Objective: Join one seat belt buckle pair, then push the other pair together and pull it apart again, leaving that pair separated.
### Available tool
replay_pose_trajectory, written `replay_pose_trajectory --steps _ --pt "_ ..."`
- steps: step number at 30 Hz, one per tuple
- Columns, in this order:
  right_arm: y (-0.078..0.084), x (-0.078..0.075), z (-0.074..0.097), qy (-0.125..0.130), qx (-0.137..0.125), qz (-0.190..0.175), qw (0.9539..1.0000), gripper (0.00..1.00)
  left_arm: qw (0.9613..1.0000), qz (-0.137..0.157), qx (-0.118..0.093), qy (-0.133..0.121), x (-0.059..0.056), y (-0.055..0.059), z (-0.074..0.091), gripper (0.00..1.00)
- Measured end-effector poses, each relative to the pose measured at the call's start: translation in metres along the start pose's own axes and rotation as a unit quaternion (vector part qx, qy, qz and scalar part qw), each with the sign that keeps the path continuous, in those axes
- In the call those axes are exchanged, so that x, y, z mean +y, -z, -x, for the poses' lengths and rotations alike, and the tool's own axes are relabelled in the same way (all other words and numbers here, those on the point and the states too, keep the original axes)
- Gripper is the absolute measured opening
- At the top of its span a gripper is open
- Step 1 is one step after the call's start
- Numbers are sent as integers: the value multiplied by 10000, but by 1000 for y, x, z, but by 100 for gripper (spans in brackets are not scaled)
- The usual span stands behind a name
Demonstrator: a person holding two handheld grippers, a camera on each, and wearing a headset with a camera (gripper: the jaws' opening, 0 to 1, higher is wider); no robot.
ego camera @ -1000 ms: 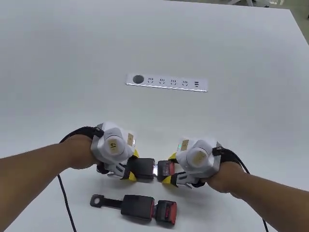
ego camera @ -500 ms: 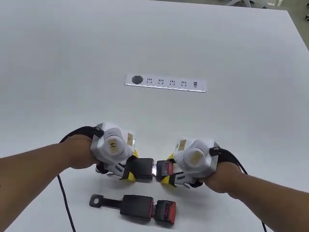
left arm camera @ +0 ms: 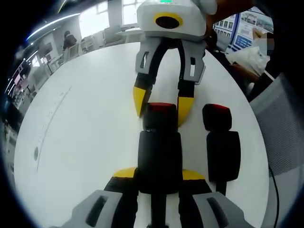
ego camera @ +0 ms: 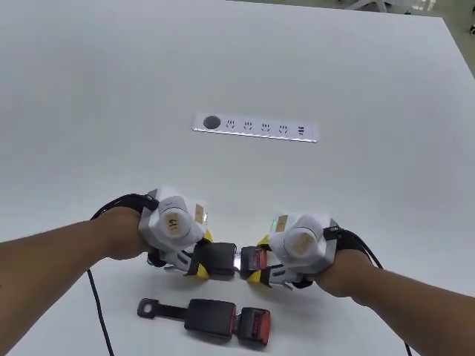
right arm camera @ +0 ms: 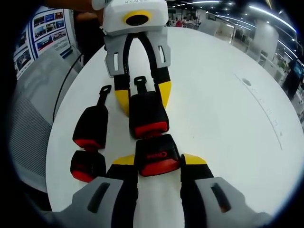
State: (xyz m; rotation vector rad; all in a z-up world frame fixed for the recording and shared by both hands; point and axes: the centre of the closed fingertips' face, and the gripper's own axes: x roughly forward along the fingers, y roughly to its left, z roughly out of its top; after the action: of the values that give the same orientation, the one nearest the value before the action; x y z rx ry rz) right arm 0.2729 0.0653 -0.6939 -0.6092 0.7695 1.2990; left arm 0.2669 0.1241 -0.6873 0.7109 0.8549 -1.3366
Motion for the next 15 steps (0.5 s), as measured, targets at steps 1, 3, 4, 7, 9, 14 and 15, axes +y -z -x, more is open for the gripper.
replay_pose_trajectory --steps 1,3,4,7,9,14,15 --pt "0 0 1 -1 -1 7 10000 32 10000 7 -4 -2 0 0 0 33" --pt "-1 1 2 -1 5 4 10000 32 10000 13 -6 -3 1 1 -1 33" --pt "-1 1 2 0 9 8 10000 32 10000 17 -5 -5 1 1 -1 33" --pt "0 1 2 3 12 2 10000 32 10000 26 -12 -14 1 1 -1 33" --pt "0 1 2 0 17 11 10000 32 10000 25 -17 -12 1 1 -1 33" --pt "-1 2 2 4 16 8 10000 32 10000 49 -33 -11 3 3 -3 33" --pt "-1 2 2 4 17 14 10000 32 10000 52 -29 -11 3 3 -3 33"
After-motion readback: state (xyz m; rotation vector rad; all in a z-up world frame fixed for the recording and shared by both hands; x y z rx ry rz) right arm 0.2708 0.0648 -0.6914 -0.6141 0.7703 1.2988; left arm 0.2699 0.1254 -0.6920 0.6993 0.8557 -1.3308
